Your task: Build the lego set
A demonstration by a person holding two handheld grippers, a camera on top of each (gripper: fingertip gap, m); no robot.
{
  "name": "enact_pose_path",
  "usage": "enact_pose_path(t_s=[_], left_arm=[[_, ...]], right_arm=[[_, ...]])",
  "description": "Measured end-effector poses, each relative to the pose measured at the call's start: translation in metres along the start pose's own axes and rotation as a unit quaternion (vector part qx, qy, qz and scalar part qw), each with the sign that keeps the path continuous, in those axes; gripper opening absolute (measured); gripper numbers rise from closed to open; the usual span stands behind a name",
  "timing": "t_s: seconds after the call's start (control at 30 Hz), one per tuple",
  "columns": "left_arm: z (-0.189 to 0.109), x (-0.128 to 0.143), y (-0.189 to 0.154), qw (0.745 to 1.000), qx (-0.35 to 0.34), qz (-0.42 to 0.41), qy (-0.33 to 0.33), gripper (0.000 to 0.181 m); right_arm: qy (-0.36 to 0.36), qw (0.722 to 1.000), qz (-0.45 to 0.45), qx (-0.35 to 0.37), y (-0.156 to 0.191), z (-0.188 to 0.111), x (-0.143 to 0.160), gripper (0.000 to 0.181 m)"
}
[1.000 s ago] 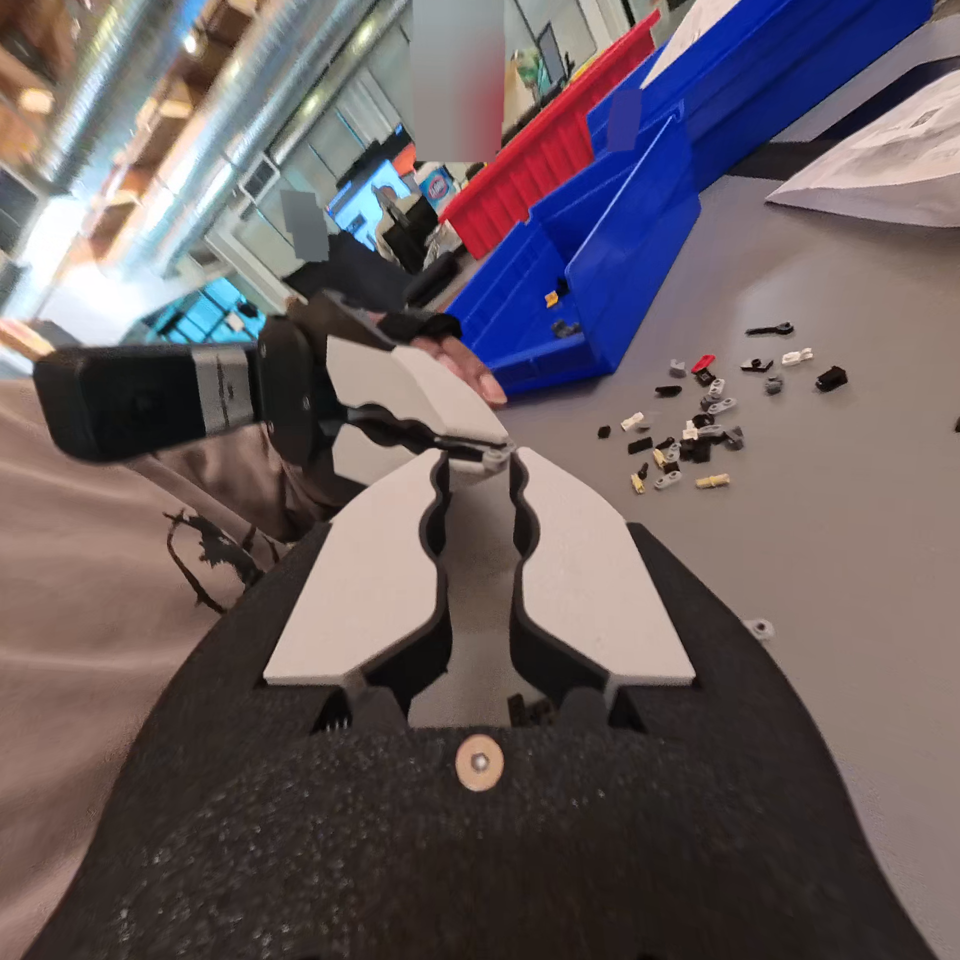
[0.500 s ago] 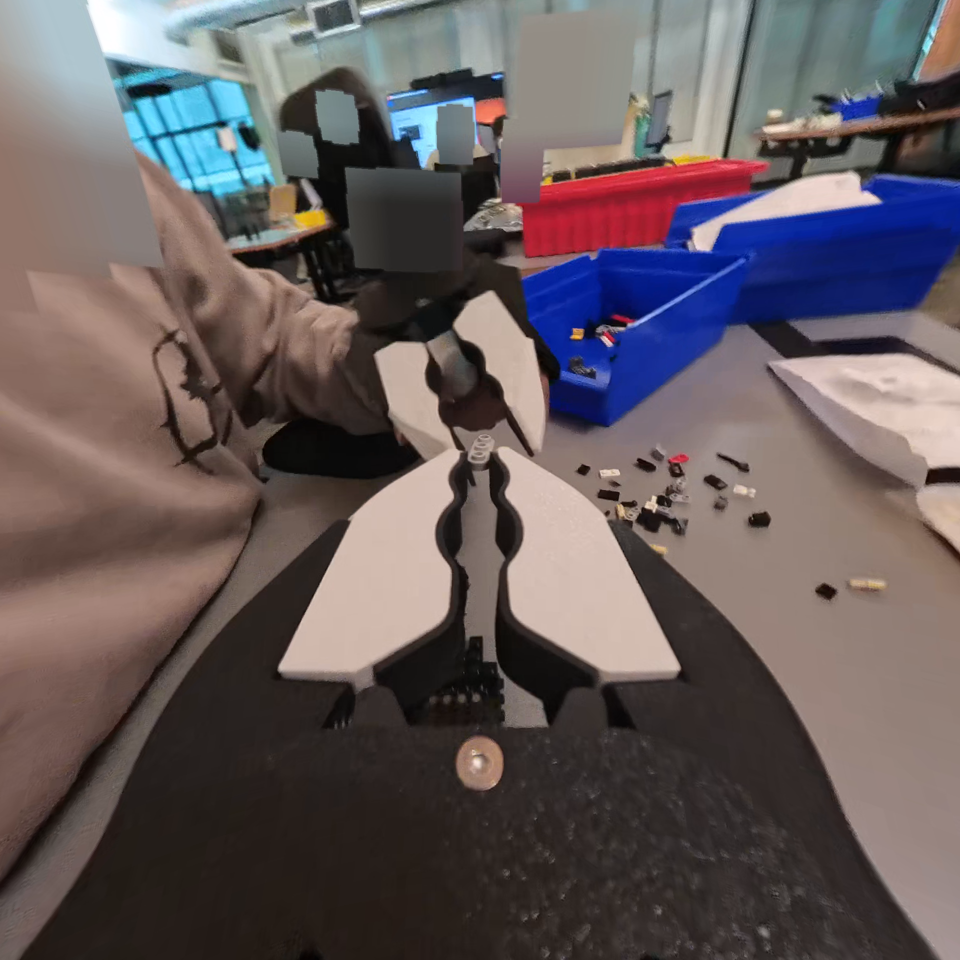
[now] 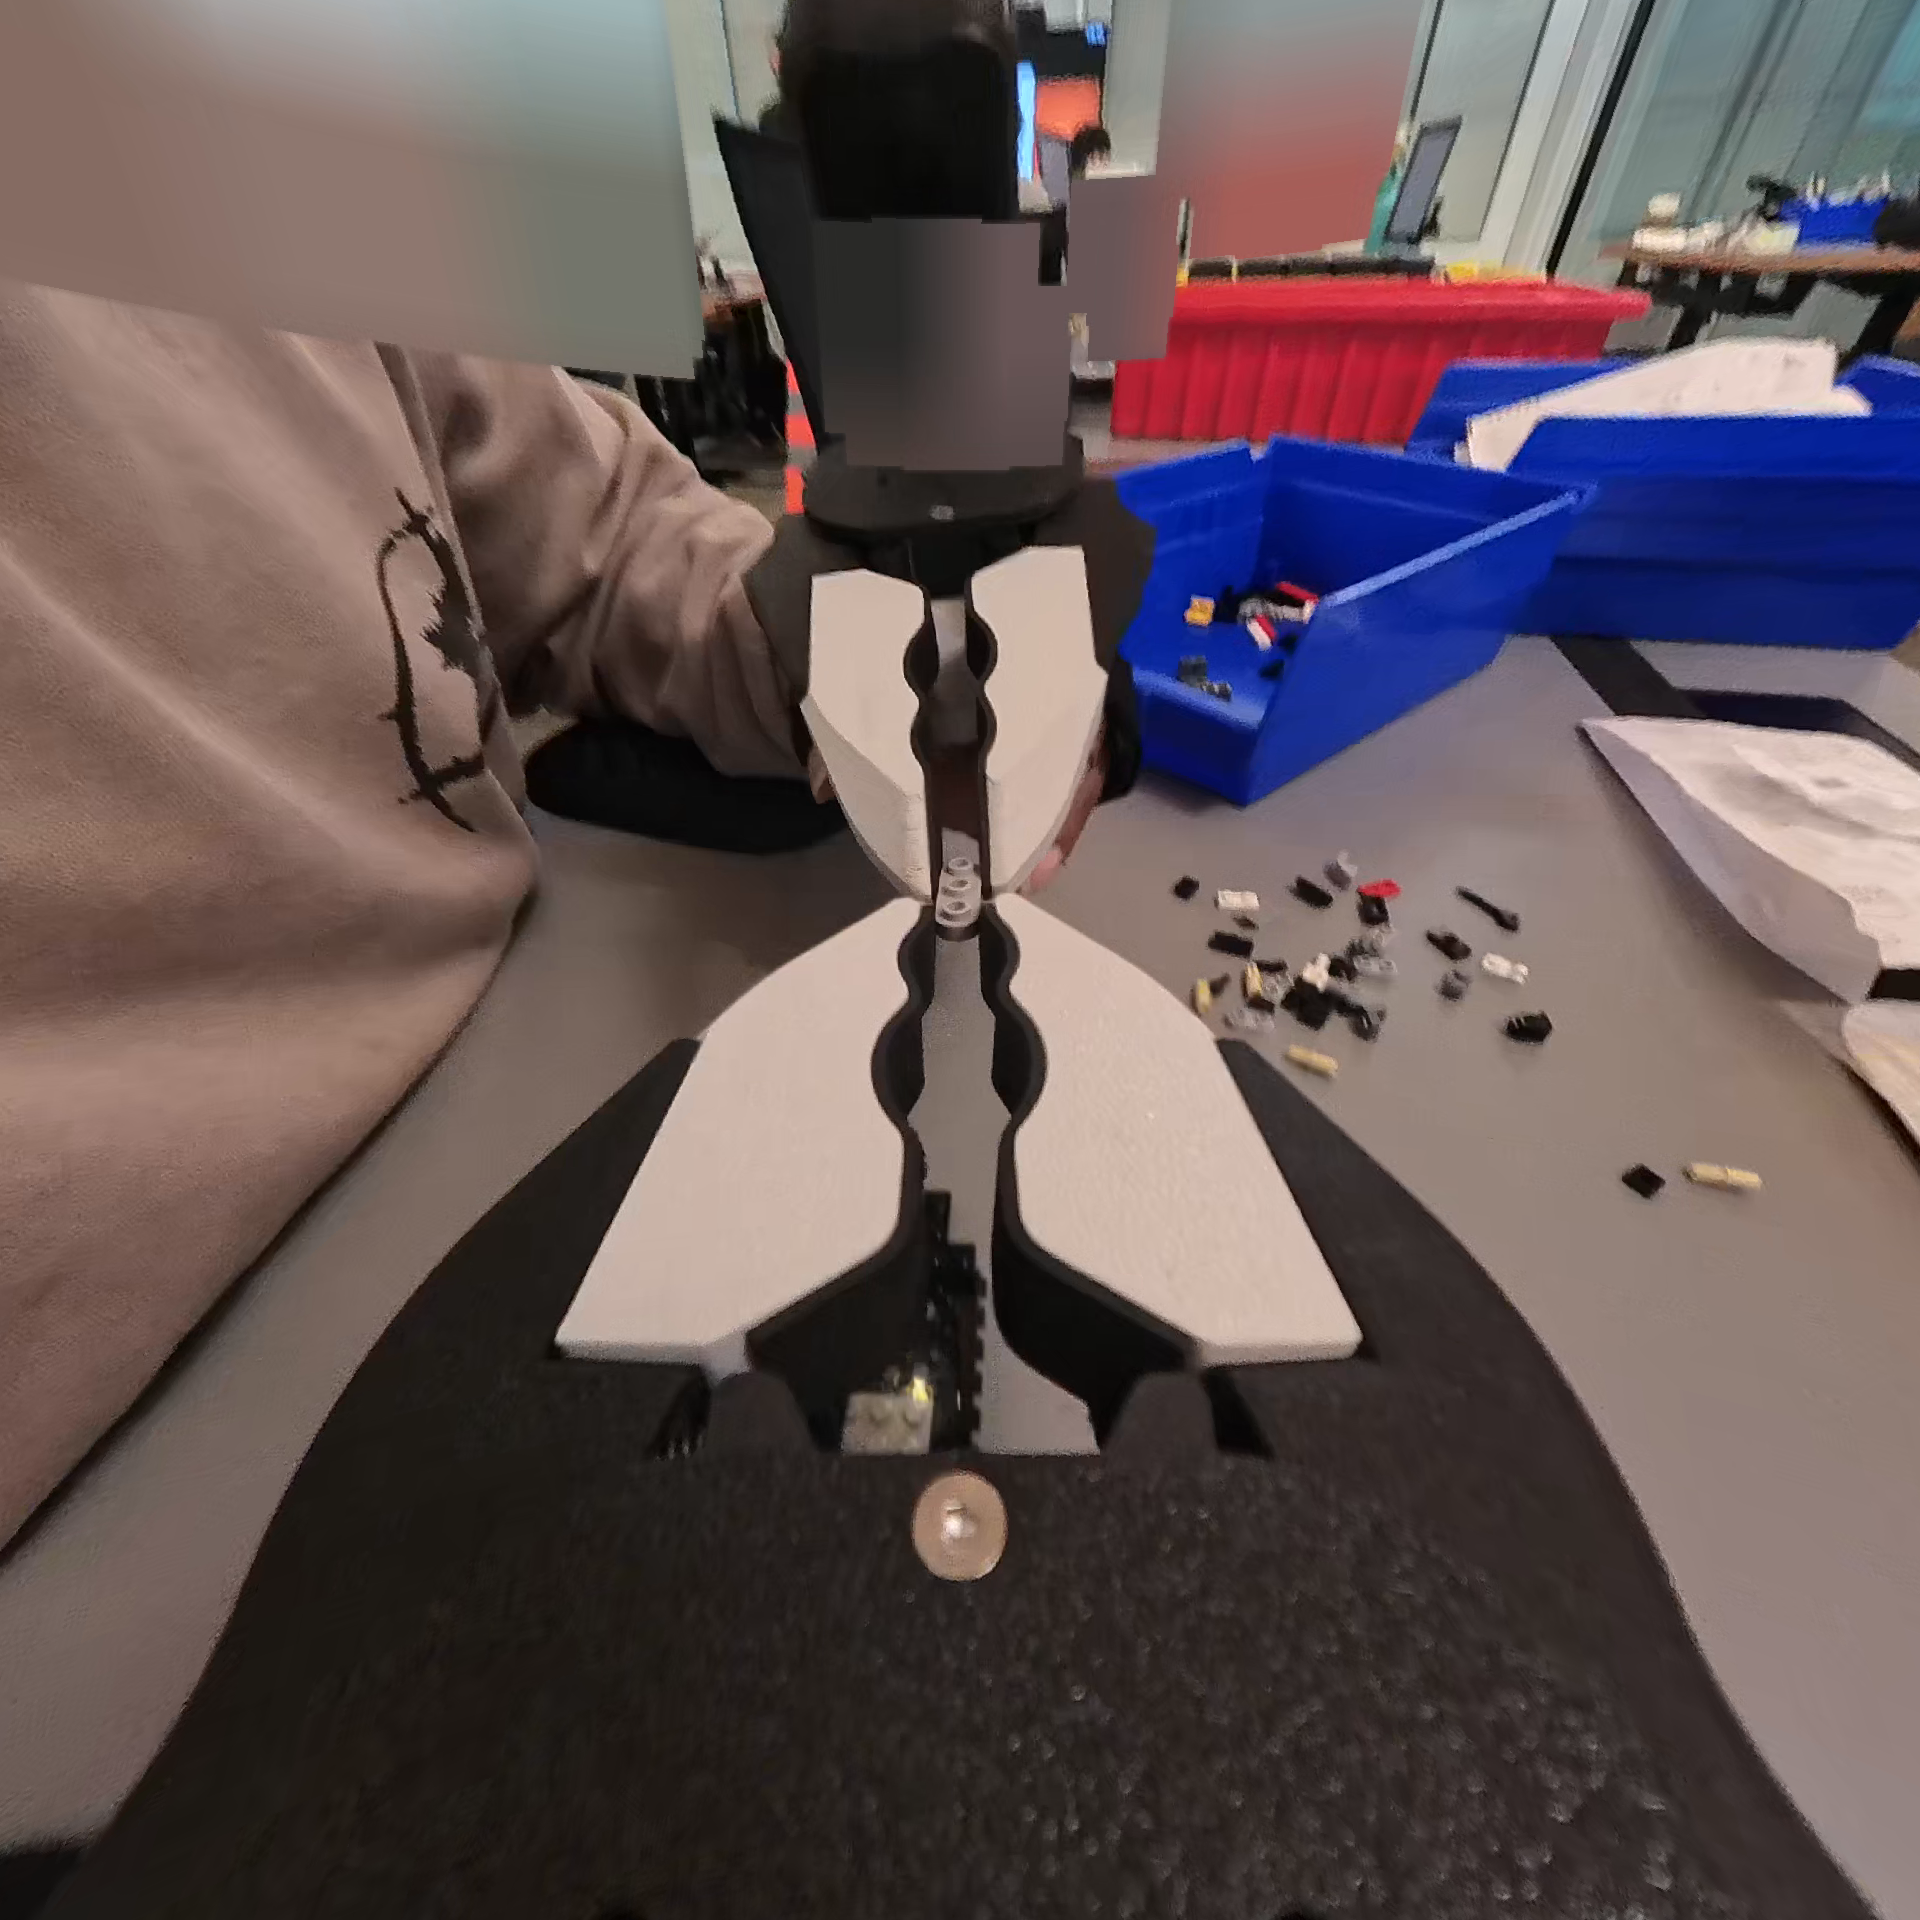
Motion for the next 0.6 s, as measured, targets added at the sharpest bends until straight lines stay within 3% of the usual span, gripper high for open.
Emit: enact_pose_path(t_s=[0.2,0.47,0.6], left_arm=[[0.008,0.022,0.009,0.999,-0.013,-0.002,0.034,0.008],[0.013,0.034,0.005,0.998,-0.001,-0.007,0.055,0.008],[0.014,0.047,0.006,0.997,0.0,-0.016,0.077,0.015]], right_arm=[[0.112,0.993,-0.022,0.039,-0.006,0.0,0.022,0.017],[0.15,0.987,-0.042,0.044,-0.01,0.006,0.039,0.007],[0.208,0.977,-0.024,0.044,-0.017,-0.015,0.062,0.007]])
Point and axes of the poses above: each gripper's, where its closed fingertips meet, z out along the fingers, x out of its underside, y = z × x across the jaws, the point moved 1 cm from there along -z, back along the fingers, and after that the axes turned 1 degree about y, right-handed, at the moved point
